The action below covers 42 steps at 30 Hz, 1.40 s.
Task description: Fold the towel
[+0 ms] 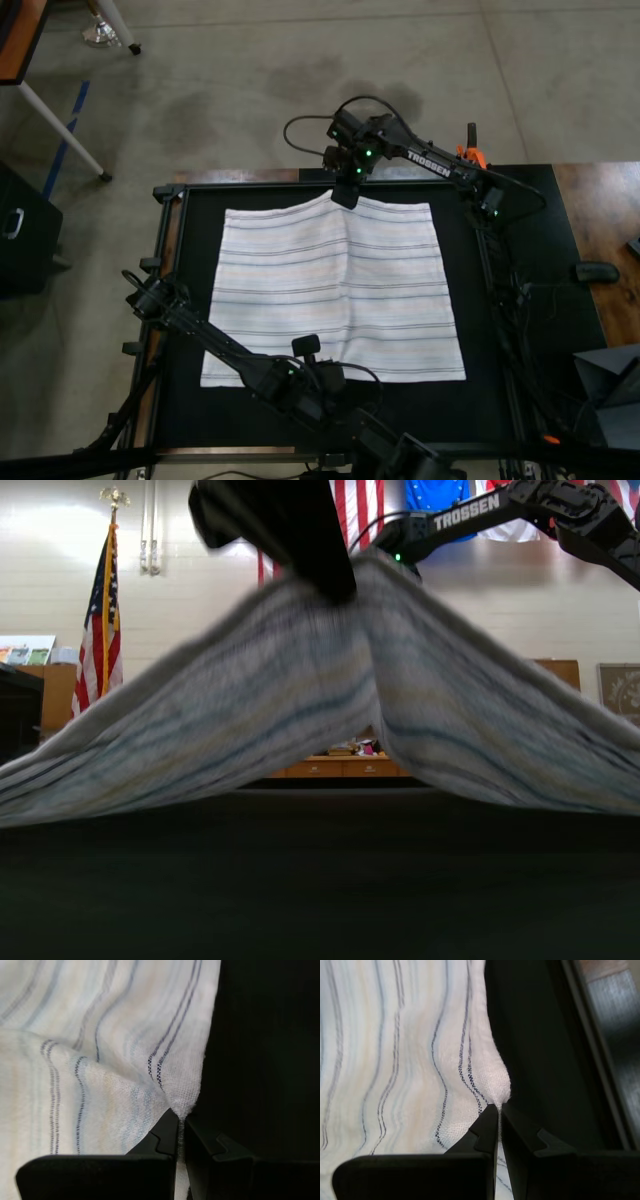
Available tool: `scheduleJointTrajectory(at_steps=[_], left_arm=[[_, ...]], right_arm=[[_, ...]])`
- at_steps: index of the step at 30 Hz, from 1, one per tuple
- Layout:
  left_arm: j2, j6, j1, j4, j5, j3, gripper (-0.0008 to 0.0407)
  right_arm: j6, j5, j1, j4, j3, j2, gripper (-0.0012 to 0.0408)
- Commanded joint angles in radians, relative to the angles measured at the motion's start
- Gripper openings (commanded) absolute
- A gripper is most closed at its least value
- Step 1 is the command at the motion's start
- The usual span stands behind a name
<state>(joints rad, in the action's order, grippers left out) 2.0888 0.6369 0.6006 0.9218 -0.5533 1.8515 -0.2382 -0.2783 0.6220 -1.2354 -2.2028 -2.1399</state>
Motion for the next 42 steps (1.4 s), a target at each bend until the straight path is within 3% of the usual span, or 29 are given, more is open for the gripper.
scheduleJointTrajectory(at_steps=[1,5,12,21,34,42], left_arm=[[-0.005,-0.002,-0.001,0.053,-0.015,0.05,-0.0001],[-0.012,-0.002,0.0,0.15,-0.04,0.149,0.0],[-0.019,-0.002,0.0,0.317,-0.084,0.315,0.0],[-0.026,-0.043,0.0,0.445,-0.119,0.509,0.0],[-0.161,-0.059,0.013,0.438,-0.276,0.501,0.0],[-0.214,-0.081,0.019,0.439,-0.298,0.484,0.0]], right_arm=[[0.011,0.001,-0.002,-0.032,-0.056,0.002,0.0],[0.033,0.001,-0.002,-0.085,-0.163,0.002,0.0],[0.074,0.004,-0.002,-0.051,-0.08,0.126,-0.0001],[0.127,-0.005,-0.01,-0.043,-0.153,0.18,-0.0001],[0.16,-0.01,-0.037,0.051,-0.15,0.243,0.0],[0.18,-0.009,-0.037,0.091,-0.149,0.275,0.0]])
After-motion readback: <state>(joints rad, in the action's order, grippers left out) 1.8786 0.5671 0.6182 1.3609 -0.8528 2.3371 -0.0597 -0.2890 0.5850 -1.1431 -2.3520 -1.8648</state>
